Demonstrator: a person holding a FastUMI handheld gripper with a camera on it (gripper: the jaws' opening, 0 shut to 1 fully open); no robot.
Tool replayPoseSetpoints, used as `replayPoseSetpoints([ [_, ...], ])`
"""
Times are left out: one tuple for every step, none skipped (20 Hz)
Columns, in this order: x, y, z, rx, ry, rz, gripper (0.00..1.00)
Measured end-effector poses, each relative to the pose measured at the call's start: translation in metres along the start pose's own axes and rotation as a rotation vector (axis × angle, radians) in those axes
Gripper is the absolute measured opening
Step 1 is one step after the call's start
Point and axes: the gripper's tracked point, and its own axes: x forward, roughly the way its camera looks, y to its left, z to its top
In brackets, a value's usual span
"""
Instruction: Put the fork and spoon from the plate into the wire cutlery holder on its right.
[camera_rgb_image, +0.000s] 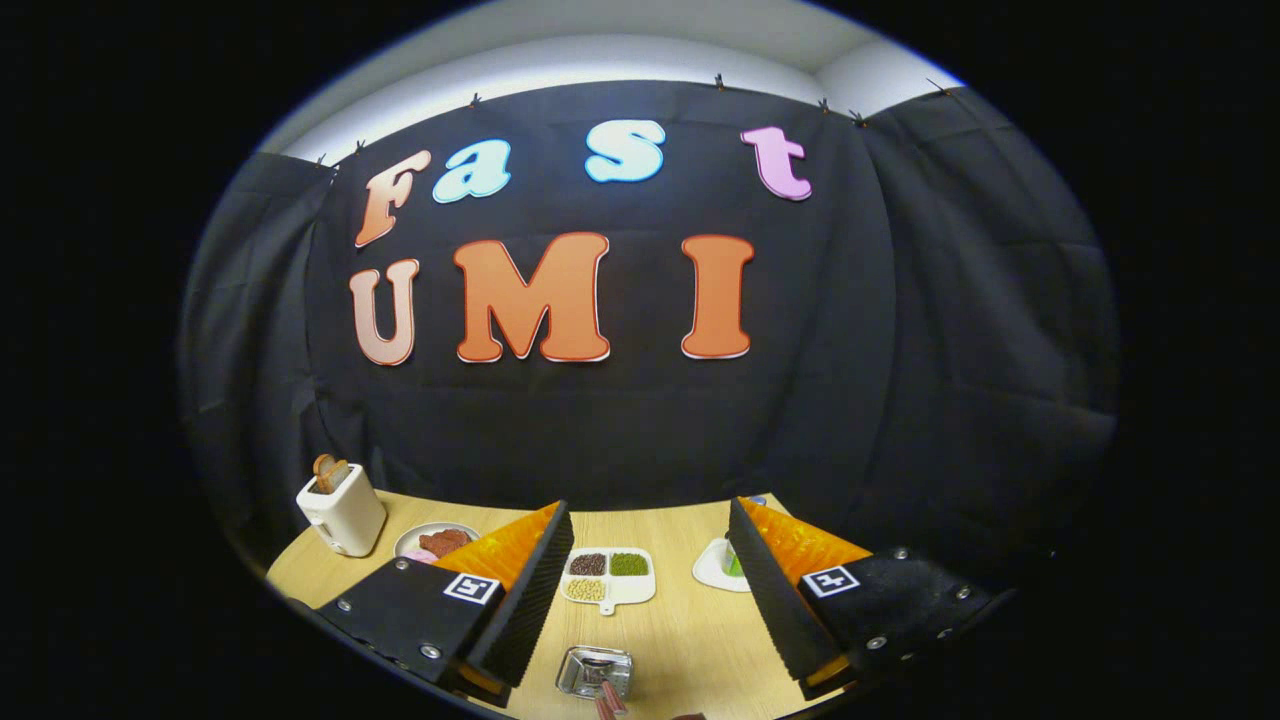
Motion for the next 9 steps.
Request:
replayPoseSetpoints([
  [-0.002,-0.003,0.005,-0.026,-0.029,-0.018,0.94],
  [-0.002,-0.005,0.010,-0.049,-0.059,-0.030,0.94],
  [-0.004,-0.006,0.014,-0.066,-0.084,-0.042,0.94],
  [-0.005,-0.006,0.019,-0.074,-0.100,-0.046,0.94],
  [-0.009,-0.005,0.023,-0.073,-0.118,-0.051,0.94],
  [-0.011,-0.006,0.026,-0.067,-0.134,-0.056,0.94],
  [-0.012,-0.008,0.030,-0.058,-0.146,-0.064,0.94],
  [-0.013,-0.011,0.032,-0.047,-0.158,-0.066,0.94],
  [-0.013,-0.013,0.034,-0.038,-0.172,-0.069,0.93],
])
